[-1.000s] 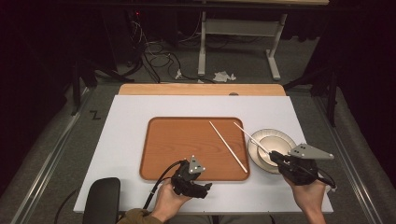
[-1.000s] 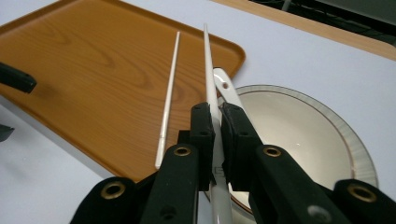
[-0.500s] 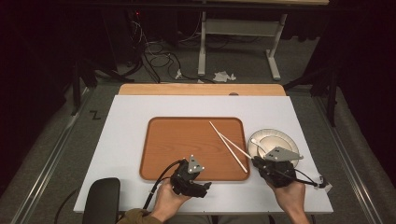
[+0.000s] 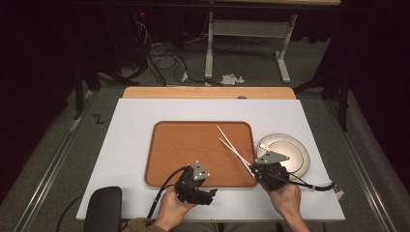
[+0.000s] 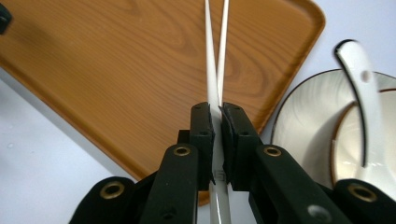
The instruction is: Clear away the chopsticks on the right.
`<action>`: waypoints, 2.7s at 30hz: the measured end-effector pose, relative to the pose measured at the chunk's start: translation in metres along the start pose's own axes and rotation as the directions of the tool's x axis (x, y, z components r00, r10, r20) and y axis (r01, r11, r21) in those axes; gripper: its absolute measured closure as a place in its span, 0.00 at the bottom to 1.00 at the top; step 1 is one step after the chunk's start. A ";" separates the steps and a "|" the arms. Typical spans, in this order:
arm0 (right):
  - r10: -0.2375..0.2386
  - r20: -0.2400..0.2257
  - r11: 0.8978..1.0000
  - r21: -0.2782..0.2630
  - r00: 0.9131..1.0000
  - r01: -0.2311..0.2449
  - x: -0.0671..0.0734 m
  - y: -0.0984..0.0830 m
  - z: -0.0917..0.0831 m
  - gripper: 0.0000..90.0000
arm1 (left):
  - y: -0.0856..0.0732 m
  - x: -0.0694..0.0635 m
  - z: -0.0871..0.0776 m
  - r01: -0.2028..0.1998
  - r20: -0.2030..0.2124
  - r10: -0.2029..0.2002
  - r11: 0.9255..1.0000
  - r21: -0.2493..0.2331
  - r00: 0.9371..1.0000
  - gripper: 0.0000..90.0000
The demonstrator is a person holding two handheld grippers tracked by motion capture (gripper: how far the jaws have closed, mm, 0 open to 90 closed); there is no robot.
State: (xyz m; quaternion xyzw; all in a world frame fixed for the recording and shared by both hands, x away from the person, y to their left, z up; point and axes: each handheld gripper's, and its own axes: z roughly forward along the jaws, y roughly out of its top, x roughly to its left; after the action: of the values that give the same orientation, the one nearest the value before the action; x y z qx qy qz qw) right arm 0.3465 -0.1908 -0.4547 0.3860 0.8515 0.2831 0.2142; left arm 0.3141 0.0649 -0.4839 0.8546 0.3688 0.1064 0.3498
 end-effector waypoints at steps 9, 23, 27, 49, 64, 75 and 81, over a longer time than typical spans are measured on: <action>-0.002 -0.015 0.999 0.049 1.000 0.003 0.001 0.006 0.024 0.93 | -0.006 0.002 -0.005 0.028 -0.026 -0.028 1.000 -0.002 0.999 0.31; -0.021 -0.047 0.995 0.100 0.999 0.025 0.003 0.013 0.054 0.93 | -0.015 0.006 -0.014 0.075 -0.063 -0.075 0.997 -0.012 0.995 0.31; -0.027 -0.052 0.994 0.107 0.998 0.033 0.003 0.014 0.059 0.93 | -0.017 0.006 -0.015 0.086 -0.071 -0.087 0.996 -0.014 0.994 0.31; -0.055 -0.016 0.994 0.097 0.998 0.056 -0.001 0.018 0.062 0.76 | -0.021 0.007 -0.019 0.096 -0.087 -0.097 0.995 -0.012 0.991 0.31; -0.059 0.029 0.990 0.126 0.998 0.055 -0.005 0.017 0.067 0.81 | -0.021 0.007 -0.019 0.098 -0.087 -0.099 0.995 -0.010 0.991 0.31; -0.043 0.044 0.993 0.115 0.998 0.038 -0.008 0.018 0.069 0.78 | -0.021 0.007 -0.018 0.095 -0.085 -0.096 0.995 -0.006 0.992 0.31; -0.014 0.000 0.999 0.039 1.000 0.014 -0.011 0.022 0.052 0.70 | -0.021 0.007 -0.018 0.100 -0.086 -0.100 0.995 -0.011 0.991 0.31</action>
State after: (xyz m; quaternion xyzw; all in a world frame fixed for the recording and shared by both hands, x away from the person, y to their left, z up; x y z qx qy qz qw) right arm 0.3955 -0.1709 -0.4781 0.3843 0.8594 0.2649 0.2087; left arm 0.2994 0.0889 -0.4857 0.8284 0.4256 0.1270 0.3413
